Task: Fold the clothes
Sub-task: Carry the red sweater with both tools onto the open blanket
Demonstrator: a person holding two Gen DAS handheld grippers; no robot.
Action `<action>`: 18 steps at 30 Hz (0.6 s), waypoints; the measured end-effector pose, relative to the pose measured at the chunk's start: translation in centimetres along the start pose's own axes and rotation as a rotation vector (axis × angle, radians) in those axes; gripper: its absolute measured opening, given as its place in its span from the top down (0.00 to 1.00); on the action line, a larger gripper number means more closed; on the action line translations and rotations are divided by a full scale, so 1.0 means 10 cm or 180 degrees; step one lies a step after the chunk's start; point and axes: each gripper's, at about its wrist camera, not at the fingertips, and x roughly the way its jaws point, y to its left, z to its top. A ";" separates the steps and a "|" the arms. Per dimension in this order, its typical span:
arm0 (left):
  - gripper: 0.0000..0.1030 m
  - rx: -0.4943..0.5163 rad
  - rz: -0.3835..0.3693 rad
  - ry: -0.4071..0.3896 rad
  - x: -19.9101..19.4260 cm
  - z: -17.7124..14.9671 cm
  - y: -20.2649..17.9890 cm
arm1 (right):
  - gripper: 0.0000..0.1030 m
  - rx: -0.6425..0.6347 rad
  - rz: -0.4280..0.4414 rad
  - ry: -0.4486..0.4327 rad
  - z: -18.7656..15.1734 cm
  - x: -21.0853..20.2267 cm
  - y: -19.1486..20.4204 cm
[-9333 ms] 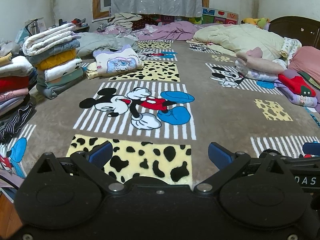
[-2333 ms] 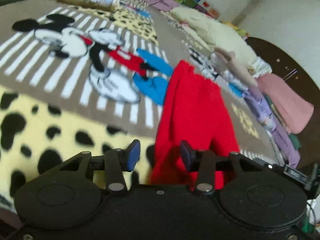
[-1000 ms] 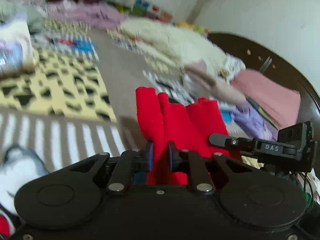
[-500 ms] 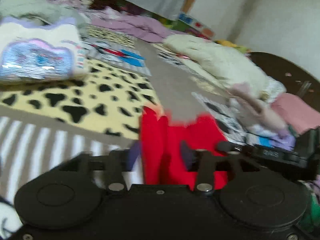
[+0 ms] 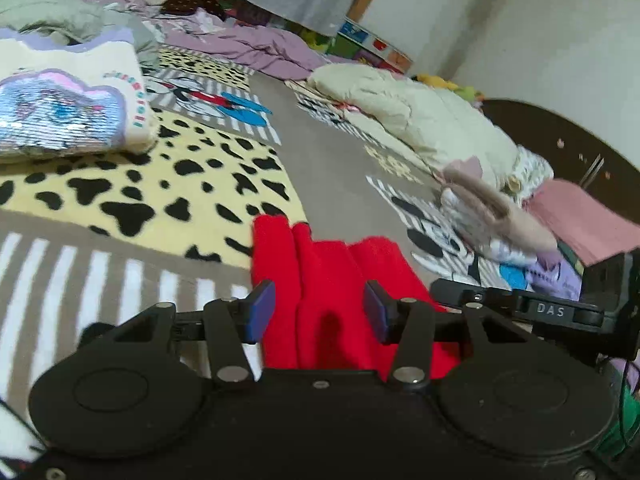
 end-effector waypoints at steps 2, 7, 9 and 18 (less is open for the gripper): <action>0.55 0.0051 0.0020 0.0041 0.05 -0.03 -0.01 | 0.59 -0.0129 -0.0075 0.0054 -0.03 0.04 0.06; 0.60 0.0170 0.0036 0.0115 0.12 -0.06 -0.06 | 0.59 -0.0182 -0.0137 0.0069 -0.08 0.06 0.08; 0.66 0.0299 0.0075 0.0138 0.14 -0.08 -0.11 | 0.59 -0.0167 -0.0174 0.0061 -0.08 0.06 0.08; 0.97 0.0768 0.0386 0.0164 0.17 -0.15 -0.26 | 0.59 -0.0182 -0.0233 0.0071 -0.13 0.09 0.08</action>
